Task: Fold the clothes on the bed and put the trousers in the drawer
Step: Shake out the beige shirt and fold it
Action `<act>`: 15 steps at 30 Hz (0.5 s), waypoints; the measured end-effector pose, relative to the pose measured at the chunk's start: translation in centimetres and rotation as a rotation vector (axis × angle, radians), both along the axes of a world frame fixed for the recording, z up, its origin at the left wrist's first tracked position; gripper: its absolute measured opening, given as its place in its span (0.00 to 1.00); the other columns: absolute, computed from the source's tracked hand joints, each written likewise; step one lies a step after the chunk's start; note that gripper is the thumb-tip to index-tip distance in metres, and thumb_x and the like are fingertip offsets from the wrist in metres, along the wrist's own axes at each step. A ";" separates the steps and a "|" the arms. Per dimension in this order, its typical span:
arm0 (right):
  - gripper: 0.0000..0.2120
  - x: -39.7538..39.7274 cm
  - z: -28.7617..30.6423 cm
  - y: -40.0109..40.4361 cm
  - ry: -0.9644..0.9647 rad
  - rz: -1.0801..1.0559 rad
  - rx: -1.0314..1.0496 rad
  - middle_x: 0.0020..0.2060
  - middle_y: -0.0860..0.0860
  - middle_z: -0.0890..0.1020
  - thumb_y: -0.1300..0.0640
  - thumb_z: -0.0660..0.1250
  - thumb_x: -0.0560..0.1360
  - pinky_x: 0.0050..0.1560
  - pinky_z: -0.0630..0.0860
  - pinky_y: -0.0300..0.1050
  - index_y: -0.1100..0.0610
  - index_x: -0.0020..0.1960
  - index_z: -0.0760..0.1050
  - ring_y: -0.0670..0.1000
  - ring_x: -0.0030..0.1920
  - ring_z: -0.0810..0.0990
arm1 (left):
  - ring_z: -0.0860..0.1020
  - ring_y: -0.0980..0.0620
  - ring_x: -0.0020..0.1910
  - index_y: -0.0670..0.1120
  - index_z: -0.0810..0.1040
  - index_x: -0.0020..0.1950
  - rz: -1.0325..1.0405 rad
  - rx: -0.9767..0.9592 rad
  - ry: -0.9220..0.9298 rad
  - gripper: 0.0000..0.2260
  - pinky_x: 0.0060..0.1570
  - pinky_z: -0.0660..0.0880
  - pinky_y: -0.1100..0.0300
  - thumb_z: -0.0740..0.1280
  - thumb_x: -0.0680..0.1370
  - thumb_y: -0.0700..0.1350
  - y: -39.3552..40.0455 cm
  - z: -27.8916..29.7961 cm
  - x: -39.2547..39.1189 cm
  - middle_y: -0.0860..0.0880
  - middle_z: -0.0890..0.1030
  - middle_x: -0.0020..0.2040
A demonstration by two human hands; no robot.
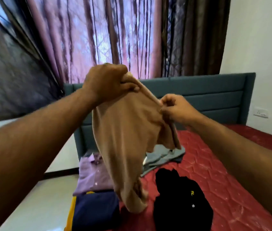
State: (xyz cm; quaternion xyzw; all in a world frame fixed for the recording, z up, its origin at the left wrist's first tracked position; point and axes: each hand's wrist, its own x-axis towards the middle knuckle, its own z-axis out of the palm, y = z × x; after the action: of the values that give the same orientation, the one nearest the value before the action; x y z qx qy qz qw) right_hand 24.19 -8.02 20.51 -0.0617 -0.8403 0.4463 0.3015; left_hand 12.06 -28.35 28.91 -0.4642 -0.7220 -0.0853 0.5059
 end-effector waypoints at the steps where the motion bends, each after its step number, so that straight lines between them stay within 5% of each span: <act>1: 0.09 -0.3 1.1 -0.3 -0.052 0.019 0.040 0.31 0.51 0.77 0.70 0.67 0.72 0.31 0.70 0.39 0.56 0.39 0.76 0.44 0.29 0.72 | 0.79 0.35 0.46 0.43 0.75 0.40 0.038 0.024 -0.037 0.23 0.38 0.66 0.52 0.69 0.73 0.64 0.0 1.5 0.1 0.37 0.81 0.44; 5: 0.02 0.3 7.5 -0.6 0.084 -0.174 0.158 0.31 0.52 0.77 0.61 0.65 0.76 0.23 0.67 0.36 0.56 0.45 0.74 0.41 0.23 0.72 | 0.78 0.38 0.47 0.48 0.66 0.32 -0.051 0.138 -0.217 0.24 0.42 0.70 0.51 0.64 0.74 0.66 -0.3 5.3 -0.1 0.45 0.77 0.38; 8: 0.04 1.6 10.7 -2.3 0.142 -0.146 0.011 0.33 0.58 0.77 0.62 0.57 0.79 0.17 0.71 0.40 0.55 0.50 0.69 0.49 0.20 0.76 | 0.77 0.42 0.42 0.51 0.62 0.29 -0.198 0.249 -0.261 0.24 0.41 0.69 0.51 0.67 0.75 0.63 -0.8 7.3 0.9 0.51 0.71 0.33; 11: 0.05 1.8 11.0 -3.5 0.111 0.010 -0.071 0.35 0.62 0.80 0.64 0.59 0.79 0.23 0.77 0.47 0.56 0.52 0.67 0.55 0.25 0.80 | 0.77 0.40 0.44 0.52 0.63 0.30 -0.245 0.354 -0.260 0.22 0.41 0.65 0.54 0.70 0.75 0.60 -1.7 8.5 2.5 0.46 0.76 0.37; 15: 0.09 2.8 8.8 -3.3 0.009 0.142 -0.062 0.39 0.60 0.81 0.69 0.70 0.73 0.32 0.81 0.47 0.62 0.52 0.74 0.52 0.31 0.81 | 0.78 0.34 0.50 0.48 0.69 0.39 -0.066 0.281 -0.126 0.20 0.42 0.68 0.49 0.67 0.75 0.63 -3.2 9.2 3.6 0.36 0.80 0.49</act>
State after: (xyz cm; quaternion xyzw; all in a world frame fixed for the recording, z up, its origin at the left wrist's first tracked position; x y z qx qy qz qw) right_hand 26.95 -11.35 29.29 -0.0095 -0.8269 0.4928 0.2707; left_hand 15.70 -31.59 38.10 -0.4059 -0.7179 -0.2309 0.5163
